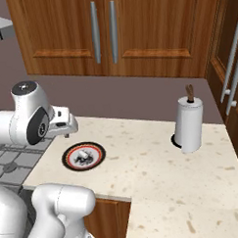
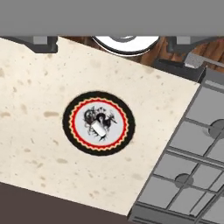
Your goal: Pick up the marshmallow and place it in the cup of hot chocolate on the dining counter.
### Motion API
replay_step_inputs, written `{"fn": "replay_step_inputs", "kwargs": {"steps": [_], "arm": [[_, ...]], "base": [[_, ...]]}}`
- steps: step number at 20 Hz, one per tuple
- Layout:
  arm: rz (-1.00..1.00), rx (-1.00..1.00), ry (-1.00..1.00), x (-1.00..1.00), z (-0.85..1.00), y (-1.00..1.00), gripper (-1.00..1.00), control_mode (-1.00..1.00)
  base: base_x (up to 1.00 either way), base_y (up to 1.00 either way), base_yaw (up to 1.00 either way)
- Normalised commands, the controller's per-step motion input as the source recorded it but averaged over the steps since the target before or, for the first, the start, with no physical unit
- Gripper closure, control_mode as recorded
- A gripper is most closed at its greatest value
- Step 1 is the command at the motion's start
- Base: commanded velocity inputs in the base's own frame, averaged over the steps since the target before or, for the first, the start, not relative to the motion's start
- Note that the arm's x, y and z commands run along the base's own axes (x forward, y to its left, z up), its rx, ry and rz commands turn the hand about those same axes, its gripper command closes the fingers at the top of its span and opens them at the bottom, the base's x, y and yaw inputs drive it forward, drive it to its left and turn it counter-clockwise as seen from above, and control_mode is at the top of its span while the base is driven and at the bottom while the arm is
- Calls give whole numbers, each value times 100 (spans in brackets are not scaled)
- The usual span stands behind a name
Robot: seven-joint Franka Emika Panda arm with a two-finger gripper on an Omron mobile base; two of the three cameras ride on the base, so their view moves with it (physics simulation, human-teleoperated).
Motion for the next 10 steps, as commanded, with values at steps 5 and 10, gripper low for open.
{"fn": "replay_step_inputs", "kwargs": {"steps": [5,10], "arm": [[24,-14,15,5,-30,3,-100,-100],[22,-14,29,22,-44,1,-100,-100]], "base": [[0,0,0],[0,0,0]]}}
